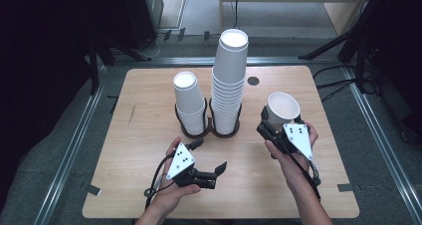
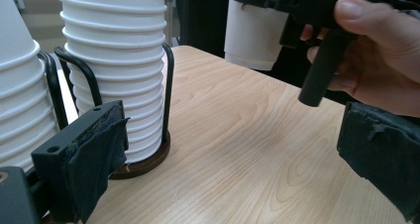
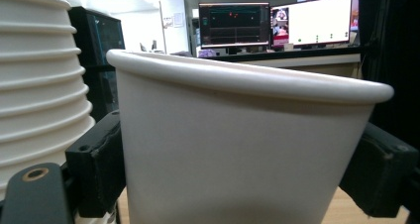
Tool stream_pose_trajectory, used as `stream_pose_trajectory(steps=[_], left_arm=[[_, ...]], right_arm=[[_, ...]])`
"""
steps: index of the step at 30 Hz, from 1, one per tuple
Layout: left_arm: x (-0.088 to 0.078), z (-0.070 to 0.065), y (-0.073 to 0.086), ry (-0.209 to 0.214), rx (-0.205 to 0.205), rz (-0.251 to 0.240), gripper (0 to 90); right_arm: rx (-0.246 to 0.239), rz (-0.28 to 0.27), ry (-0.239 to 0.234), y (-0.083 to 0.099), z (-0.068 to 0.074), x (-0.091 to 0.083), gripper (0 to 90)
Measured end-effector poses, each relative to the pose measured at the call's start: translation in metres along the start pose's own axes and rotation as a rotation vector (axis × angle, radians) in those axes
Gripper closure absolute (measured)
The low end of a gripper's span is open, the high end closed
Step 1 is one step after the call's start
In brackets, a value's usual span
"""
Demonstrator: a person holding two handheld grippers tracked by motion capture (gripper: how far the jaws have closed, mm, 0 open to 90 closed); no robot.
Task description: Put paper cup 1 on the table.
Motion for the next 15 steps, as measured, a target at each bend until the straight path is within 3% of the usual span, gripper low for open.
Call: stream_pose_trajectory(steps=[15], left_arm=[[-0.001,0.003,0.000,-0.007,-0.003,-0.001,0.0]], right_arm=[[-0.042,0.014,0.026,0.016,-0.017,0.030,12.4]])
Point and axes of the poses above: each handheld gripper's, and its own axes: x roughly forward along the jaws, y roughly out of its underside, z roughly to its left, the point moved 5 cm from there along x, roughly forward along the jaws, and after that the axes turned 10 degrees about -z, right-handed, at the moved point
